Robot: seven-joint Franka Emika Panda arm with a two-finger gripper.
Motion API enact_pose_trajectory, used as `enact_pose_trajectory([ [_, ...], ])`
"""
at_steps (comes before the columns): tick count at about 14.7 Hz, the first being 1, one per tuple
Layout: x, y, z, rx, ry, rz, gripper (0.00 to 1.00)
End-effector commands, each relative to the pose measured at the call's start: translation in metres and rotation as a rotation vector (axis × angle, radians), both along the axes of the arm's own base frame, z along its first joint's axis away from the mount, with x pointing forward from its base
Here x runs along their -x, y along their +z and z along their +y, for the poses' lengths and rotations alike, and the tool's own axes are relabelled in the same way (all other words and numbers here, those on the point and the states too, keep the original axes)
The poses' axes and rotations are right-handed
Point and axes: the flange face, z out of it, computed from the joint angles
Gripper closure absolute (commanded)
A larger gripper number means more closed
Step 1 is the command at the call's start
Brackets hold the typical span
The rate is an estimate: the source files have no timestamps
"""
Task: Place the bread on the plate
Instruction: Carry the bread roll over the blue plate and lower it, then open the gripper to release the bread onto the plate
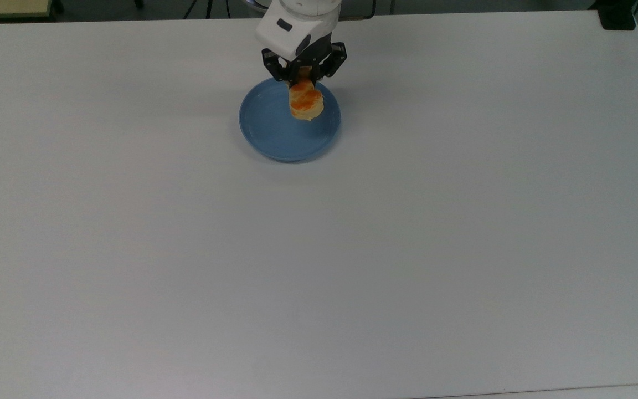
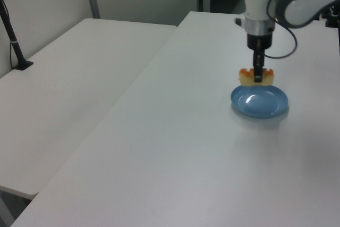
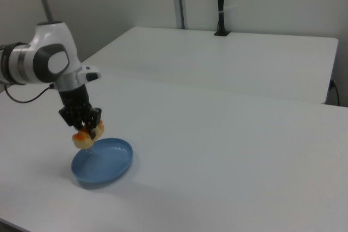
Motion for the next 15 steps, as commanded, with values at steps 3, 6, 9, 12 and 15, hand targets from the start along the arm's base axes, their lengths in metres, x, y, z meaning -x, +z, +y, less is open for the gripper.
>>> enact_pose_trajectory([
  [3, 0.023, -0.041, -0.007, -0.025, -0.034, -0.084, 0.66],
  [6, 0.017, -0.062, -0.005, -0.031, -0.080, -0.092, 0.66],
  [9, 0.011, -0.075, -0.011, -0.032, -0.095, -0.089, 0.66],
  [12, 0.007, -0.087, -0.013, -0.035, -0.100, -0.090, 0.64],
  [15, 0.004, -0.093, -0.020, -0.031, -0.113, -0.082, 0.54],
])
